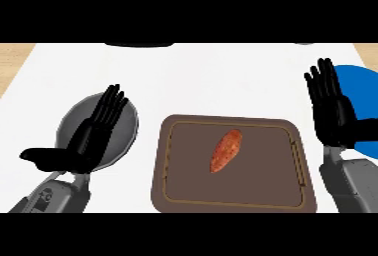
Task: Pick the sweet potato from the tray and place it in the plate
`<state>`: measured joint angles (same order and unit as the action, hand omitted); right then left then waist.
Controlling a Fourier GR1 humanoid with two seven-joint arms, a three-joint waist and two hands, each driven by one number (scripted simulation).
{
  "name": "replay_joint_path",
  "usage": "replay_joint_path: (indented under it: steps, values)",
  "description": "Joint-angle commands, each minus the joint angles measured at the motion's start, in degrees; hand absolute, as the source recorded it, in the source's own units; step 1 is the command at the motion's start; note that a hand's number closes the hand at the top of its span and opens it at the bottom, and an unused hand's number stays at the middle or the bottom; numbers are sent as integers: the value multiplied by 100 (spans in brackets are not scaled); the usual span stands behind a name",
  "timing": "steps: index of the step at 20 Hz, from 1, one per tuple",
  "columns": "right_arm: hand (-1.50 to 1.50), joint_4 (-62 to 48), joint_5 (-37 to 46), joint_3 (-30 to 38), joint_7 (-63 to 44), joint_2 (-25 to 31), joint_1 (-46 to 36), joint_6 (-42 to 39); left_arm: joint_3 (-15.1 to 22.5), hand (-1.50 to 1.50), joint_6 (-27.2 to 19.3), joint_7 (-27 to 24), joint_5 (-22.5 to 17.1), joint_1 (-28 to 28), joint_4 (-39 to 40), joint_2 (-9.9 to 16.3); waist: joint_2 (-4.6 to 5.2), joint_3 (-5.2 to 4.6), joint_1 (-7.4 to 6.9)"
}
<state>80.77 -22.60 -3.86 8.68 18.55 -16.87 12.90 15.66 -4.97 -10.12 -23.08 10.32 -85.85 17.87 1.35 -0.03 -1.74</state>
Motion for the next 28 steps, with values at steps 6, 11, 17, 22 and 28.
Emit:
replay_joint_path:
  steps: [6,11,17,22,28]
  values:
    - [150,-165,-29,-445,126,-130,106,-939,-660,0,-852,1309,627,-12,562,970,-133,18,112]
    - [-150,-392,1190,-246,1486,-680,1025,1142,-630,0,-720,1460,413,-92,673,826,-136,23,247]
    - [-150,-738,2055,-1096,1983,-397,1571,469,-737,0,-538,1644,518,-78,611,776,-133,4,170]
    - [-150,342,2729,-1559,562,128,1731,537,-592,0,-661,1534,816,-53,794,442,-144,-3,214]
    - [-150,1113,3473,-1896,-617,130,1792,507,-1026,0,-204,1620,731,-39,823,626,-141,0,185]
